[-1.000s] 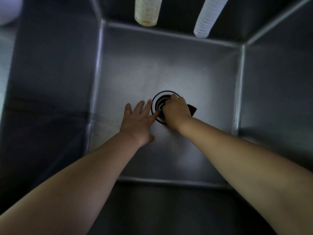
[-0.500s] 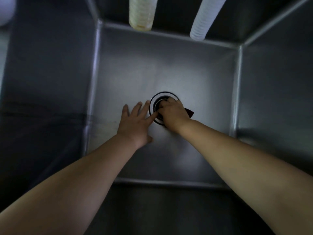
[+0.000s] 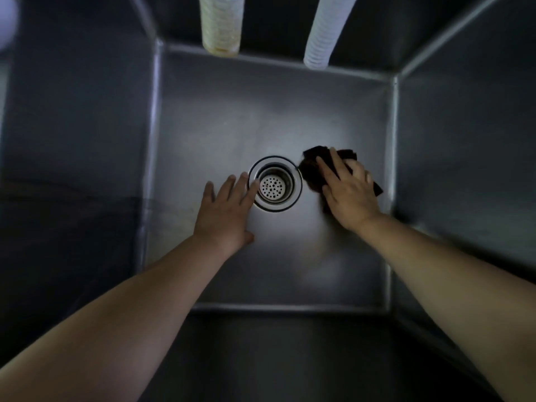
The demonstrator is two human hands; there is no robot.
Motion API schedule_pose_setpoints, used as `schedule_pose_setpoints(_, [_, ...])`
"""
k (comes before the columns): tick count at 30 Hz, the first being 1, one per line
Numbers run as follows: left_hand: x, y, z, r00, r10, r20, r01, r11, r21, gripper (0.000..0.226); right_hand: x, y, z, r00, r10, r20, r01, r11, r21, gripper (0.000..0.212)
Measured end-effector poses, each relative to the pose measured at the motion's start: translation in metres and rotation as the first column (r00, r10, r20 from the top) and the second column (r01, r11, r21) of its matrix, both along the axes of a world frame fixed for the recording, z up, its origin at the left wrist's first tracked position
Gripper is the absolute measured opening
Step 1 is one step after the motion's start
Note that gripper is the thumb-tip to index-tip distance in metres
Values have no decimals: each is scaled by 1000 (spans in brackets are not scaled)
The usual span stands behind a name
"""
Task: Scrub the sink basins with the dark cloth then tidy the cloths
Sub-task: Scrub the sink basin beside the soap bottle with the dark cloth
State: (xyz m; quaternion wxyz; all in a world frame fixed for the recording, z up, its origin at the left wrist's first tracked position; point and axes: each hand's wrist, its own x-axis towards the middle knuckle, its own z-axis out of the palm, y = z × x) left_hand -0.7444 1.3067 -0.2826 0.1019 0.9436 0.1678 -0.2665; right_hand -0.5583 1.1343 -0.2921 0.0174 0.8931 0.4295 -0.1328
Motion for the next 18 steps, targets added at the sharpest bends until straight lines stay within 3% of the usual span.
schedule_pose_setpoints(4, [-22, 3, 4, 979, 166, 118, -164, 986, -29, 103, -36, -20, -13, 997, 45, -66, -47, 999, -28, 60])
schedule_pose_setpoints(7, [-39, 22, 8, 909, 350, 224, -363, 932, 16, 83, -79, -34, -21, 969, 246, -29, -247, 968, -41, 64])
schedule_pose_setpoints(12, [-47, 55, 17, 851, 466, 242, -496, 864, 81, 70, -138, -2, -26, 775, 621, -116, -614, 784, 93, 64])
schedule_pose_setpoints(15, [-49, 59, 17, 835, 477, 273, -513, 856, 72, 67, -142, 51, -33, 720, 679, -142, -662, 734, 151, 60])
schedule_pose_setpoints(18, [-51, 60, 16, 806, 514, 292, -548, 836, 39, 60, -125, 104, -37, 750, 656, -85, -643, 753, 141, 60])
